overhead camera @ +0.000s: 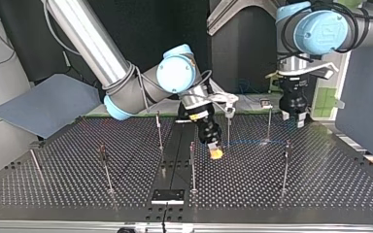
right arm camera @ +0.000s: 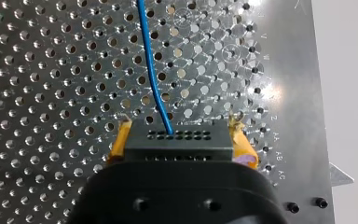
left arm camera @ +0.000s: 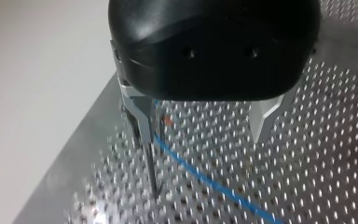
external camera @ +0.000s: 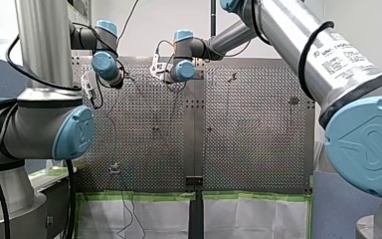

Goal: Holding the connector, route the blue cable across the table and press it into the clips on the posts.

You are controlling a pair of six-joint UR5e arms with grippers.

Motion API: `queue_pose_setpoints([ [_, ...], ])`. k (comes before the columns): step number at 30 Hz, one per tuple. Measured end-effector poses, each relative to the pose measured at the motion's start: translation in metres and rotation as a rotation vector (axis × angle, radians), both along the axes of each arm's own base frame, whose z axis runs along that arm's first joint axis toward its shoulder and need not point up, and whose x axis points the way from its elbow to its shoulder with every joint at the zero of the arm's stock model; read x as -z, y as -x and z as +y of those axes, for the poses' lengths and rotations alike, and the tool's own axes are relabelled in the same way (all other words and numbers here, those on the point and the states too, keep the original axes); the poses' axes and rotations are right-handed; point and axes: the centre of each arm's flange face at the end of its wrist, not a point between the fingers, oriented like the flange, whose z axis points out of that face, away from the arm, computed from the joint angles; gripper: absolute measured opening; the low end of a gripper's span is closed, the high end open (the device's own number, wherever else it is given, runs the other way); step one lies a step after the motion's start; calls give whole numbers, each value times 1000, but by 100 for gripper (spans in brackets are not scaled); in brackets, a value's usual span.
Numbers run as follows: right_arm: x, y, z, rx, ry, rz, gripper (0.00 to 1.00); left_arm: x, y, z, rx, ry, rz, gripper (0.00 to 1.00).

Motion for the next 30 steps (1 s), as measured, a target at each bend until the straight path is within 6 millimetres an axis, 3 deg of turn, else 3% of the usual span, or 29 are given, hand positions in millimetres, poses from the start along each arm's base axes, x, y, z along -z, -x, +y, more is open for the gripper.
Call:
queue_pose_setpoints([
  [7,1,2,-3,10,-5,5,0,-25,14,-16,83,-64,-62,100],
  [12,1,3,-3,12,-5,5,0,-33,13,-26,141,-112,-110,100],
  [30,1,6,-9,18,-7,5,0,-31,-31,-52,188,-175,-151,100],
])
